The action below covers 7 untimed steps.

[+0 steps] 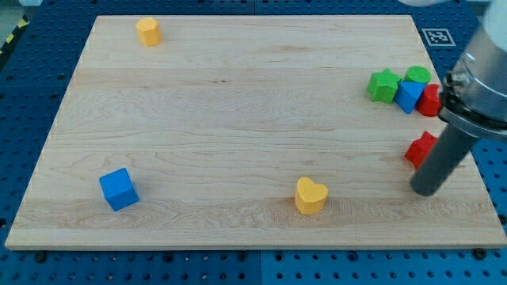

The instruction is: Slide the red star into the group of blocks

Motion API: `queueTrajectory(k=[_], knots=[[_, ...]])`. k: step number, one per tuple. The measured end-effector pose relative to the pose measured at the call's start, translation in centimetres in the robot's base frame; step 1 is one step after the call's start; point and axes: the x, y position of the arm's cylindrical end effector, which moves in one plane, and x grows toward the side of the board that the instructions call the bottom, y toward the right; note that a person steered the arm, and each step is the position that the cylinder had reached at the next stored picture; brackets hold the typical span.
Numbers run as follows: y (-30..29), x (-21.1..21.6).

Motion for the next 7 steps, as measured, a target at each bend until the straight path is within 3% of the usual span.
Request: queueTrajectory(k=[2, 4, 7], knots=[[0.2, -7.2], [0.2, -6.3], [0.2, -8.4]])
